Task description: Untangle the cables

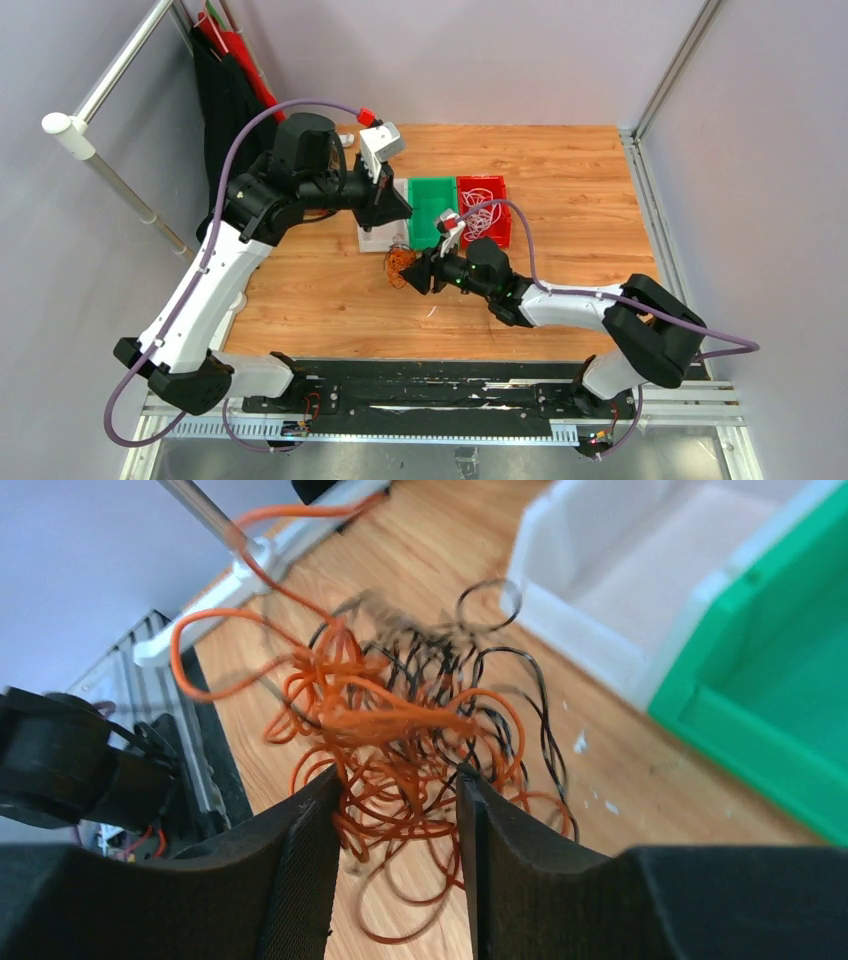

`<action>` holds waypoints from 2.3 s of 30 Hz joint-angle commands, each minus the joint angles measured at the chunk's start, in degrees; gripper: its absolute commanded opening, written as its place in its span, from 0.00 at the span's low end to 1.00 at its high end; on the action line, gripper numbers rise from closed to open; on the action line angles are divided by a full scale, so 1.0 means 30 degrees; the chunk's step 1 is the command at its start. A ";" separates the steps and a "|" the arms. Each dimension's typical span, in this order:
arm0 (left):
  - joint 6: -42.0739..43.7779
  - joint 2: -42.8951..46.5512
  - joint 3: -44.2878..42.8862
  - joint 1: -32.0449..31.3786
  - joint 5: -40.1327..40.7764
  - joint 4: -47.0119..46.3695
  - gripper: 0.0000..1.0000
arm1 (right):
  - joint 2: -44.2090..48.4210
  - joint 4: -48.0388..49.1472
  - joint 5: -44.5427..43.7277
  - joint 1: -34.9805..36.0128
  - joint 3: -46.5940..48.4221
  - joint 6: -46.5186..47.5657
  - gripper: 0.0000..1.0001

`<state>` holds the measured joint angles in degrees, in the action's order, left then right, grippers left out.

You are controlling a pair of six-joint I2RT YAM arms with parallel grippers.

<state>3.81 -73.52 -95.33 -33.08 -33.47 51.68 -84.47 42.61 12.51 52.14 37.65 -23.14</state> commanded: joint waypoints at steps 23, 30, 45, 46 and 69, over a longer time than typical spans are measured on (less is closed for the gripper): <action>0.1503 0.1544 -0.6349 0.0011 0.5957 -0.3078 0.00 | 0.3853 -0.5615 -0.5895 0.0629 -0.5043 0.0576 0.48; 0.1369 0.1570 -0.5478 0.0011 0.4765 -0.1847 0.01 | 0.7649 -1.0278 -0.4384 0.0638 -0.1610 0.2451 0.62; 0.4762 0.4674 0.4267 0.0040 0.9092 -0.1308 0.00 | 0.3488 -0.7613 -0.2450 0.0663 0.1202 0.3304 0.63; 0.5415 0.4888 0.4992 0.0125 0.9871 -0.1098 0.00 | 0.2913 -0.7458 -0.2495 0.0688 0.1262 0.3272 0.63; 1.2827 0.1651 1.1685 0.4056 0.3589 -0.0181 0.99 | 0.1738 -0.6289 -0.4572 0.1078 -0.1869 0.2687 0.33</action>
<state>39.20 -62.98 -53.54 -19.79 -12.53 52.23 -80.93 22.52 0.38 54.41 32.80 -14.52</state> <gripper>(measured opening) 0.966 0.347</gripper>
